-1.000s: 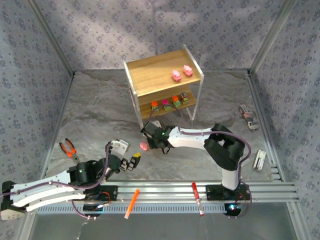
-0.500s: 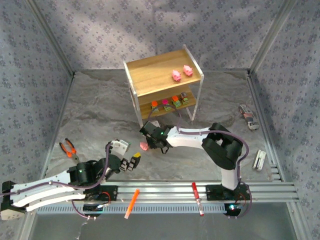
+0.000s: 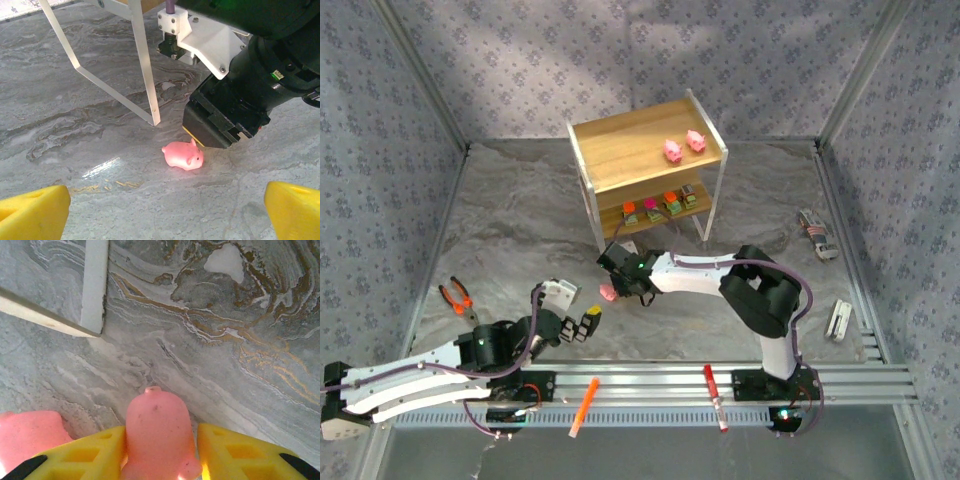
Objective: Place and organize the plastic toys onto the shelf
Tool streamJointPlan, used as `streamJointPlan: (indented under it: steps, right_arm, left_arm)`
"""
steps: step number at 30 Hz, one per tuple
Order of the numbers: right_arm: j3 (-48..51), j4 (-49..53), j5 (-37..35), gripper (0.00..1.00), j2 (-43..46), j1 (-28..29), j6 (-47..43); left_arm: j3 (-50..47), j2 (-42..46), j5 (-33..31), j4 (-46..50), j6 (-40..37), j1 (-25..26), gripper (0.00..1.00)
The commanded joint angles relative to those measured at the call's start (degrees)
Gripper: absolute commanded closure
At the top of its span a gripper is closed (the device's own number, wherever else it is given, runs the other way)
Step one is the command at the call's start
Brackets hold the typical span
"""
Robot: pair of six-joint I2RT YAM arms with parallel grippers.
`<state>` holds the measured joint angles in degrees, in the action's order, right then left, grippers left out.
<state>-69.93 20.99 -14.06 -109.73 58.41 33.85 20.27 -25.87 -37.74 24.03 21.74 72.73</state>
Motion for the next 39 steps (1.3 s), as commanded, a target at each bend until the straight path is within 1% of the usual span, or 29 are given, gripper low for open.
streamJointPlan:
  steps: [1,4,6,8,10,15,19,25,30,34,36,39]
  right_arm:
    - [-0.6,1.4,-0.2,0.57,-0.8,-0.2,-0.1]
    - [-0.5,1.4,-0.3,0.58,-0.6,-0.1,-0.1]
    - [-0.6,1.5,-0.5,0.61,-0.6,-0.3,-0.1]
    - [-0.8,1.7,-0.7,0.67,-0.4,-0.2,-0.1]
    - [-0.9,2.0,-0.8,0.70,-0.2,-0.2,-0.3]
    - [-0.5,2.8,-1.4,0.73,1.0,-0.1,-0.5]
    - [0.0,4.0,-2.3,0.73,2.9,0.2,-0.7]
    - [0.9,7.2,-4.1,0.74,7.6,1.2,-1.0]
    - [1.1,11.6,-6.3,0.74,13.7,2.5,-1.0]
    - [1.1,15.4,-7.6,0.74,19.1,3.0,-0.6]
    - [3.0,16.9,-8.2,0.74,22.0,3.2,-0.5]
    - [2.5,19.1,-9.0,0.74,25.5,3.3,-0.3]
  left_arm:
    - [0.5,0.9,0.3,-0.4,0.1,-0.3,0.00]
    - [0.5,0.9,0.3,-0.4,0.1,-0.3,0.00]
    - [0.4,0.9,0.3,-0.5,0.1,-0.4,0.00]
    - [0.5,0.9,0.3,-0.4,0.1,-0.3,0.01]
    - [0.5,0.9,0.3,-0.4,0.1,-0.3,0.00]
    - [0.5,0.9,0.3,-0.4,0.1,-0.3,0.00]
    - [0.5,1.0,0.3,-0.4,0.1,-0.4,0.00]
    - [0.4,1.0,0.3,-0.4,0.0,-0.3,0.01]
    - [0.4,0.9,0.7,-0.7,-0.5,-0.3,0.00]
    - [0.3,0.9,1.9,-1.3,-1.2,-0.3,0.00]
    - [0.1,0.9,2.5,-1.6,-1.6,-0.3,0.00]
    - [-0.1,1.1,4.6,-2.6,-2.8,-0.2,0.01]
